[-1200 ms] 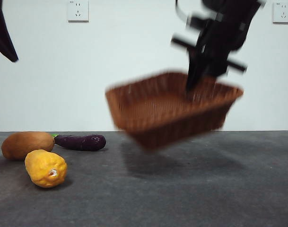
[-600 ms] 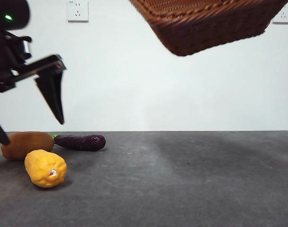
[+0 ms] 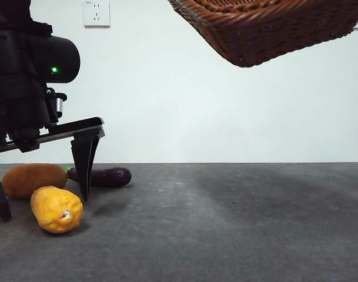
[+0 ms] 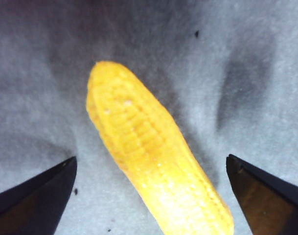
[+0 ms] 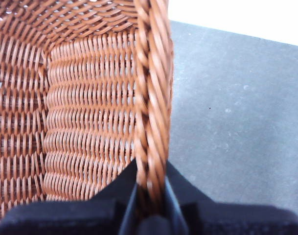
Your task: Help me put the vegetables on the table into the basket
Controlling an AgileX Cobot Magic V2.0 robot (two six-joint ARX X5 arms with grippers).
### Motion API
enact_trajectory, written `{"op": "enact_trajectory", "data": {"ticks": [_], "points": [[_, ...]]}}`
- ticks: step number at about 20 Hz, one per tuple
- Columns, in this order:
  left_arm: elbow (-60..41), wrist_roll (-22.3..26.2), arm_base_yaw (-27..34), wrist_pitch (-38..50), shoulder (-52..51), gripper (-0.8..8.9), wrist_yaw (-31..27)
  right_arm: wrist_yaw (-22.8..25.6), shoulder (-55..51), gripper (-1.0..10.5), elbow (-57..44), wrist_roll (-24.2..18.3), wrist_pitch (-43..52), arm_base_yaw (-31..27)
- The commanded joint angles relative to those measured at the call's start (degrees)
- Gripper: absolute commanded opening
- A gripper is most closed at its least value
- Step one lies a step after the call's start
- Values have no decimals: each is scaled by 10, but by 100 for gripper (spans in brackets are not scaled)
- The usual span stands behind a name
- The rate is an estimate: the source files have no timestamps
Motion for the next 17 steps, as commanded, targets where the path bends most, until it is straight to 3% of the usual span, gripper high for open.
{"op": "enact_trajectory", "data": {"ticks": [1,5,7,12,17], "points": [[1,-8,-2,-5,11,281,-1,-4,-4,-12,3,-3,6,0],[1,-7,-2,-1,11,-10,2,-4,-4,-12,3,-7,-3,0],[1,-3,-4,9,11,-9,2,-4,-4,-12,3,-7,-3,0],[1,71,-9,31,-12,-8,2,-1,5,-13,1,-7,-26,0],[1,136,-9,56,-125,-8,2,0,44,-13,-17,8,-31,-19]]}}
